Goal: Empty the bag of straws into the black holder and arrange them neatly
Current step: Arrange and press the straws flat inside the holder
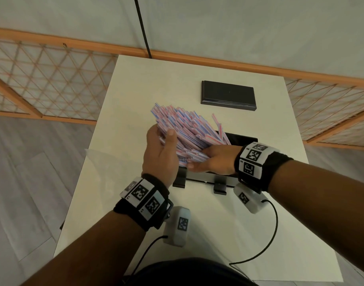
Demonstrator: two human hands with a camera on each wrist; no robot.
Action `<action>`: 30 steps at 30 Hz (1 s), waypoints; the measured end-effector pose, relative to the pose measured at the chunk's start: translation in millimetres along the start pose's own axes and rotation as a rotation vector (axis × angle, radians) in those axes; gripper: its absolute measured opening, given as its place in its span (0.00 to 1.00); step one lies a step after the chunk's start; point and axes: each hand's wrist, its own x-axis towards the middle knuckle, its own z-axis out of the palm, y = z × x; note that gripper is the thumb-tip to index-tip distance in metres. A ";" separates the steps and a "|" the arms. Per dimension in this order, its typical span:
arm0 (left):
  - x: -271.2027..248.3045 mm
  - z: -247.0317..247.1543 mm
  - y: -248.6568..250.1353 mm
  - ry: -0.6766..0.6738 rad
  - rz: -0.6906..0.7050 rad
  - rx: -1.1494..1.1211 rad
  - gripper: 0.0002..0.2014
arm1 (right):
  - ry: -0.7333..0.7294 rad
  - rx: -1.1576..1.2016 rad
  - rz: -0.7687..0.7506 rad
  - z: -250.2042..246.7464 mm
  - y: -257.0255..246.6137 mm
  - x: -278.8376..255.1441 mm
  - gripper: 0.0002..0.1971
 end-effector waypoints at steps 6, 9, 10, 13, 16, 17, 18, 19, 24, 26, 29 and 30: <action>-0.5 -0.6 -0.7 0.008 0.011 0.031 0.24 | 0.027 0.022 -0.013 -0.2 -2.7 1.4 0.39; 0.5 -1.3 -1.2 0.007 0.008 0.024 0.24 | 0.054 0.063 -0.016 1.4 -2.6 1.9 0.41; 0.6 -1.5 -1.3 0.005 0.004 0.021 0.25 | 0.047 0.069 -0.006 1.8 -3.0 1.7 0.42; 1.8 -1.9 -0.1 0.009 0.012 0.044 0.19 | 0.023 0.116 0.000 2.5 -4.5 3.3 0.43; 3.2 -2.7 3.5 0.015 -0.007 0.019 0.18 | 0.032 0.138 -0.008 4.3 -6.9 7.7 0.41; 3.5 -2.6 4.3 0.018 -0.022 -0.003 0.19 | 0.041 0.137 -0.012 4.6 -7.5 8.5 0.40; 4.0 -2.9 4.6 0.018 -0.032 -0.023 0.20 | 0.053 0.137 -0.026 4.3 -8.4 8.8 0.39; 4.4 -2.9 5.1 0.015 -0.033 -0.042 0.20 | 0.059 0.139 -0.044 4.2 -9.4 8.4 0.38; 7.0 -2.5 1.9 0.030 -0.037 -0.081 0.25 | 0.030 0.126 -0.014 -1.8 -13.3 4.8 0.39; 7.7 -2.8 0.2 0.017 -0.044 -0.088 0.26 | 0.034 0.105 -0.002 -3.5 -14.5 5.5 0.43; 6.2 -1.8 -0.1 -0.009 -0.046 -0.077 0.26 | 0.039 0.027 0.009 -1.0 -15.6 7.2 0.51; 5.8 -1.6 -0.3 -0.012 -0.052 -0.083 0.27 | 0.035 0.017 0.004 0.0 -17.0 6.9 0.52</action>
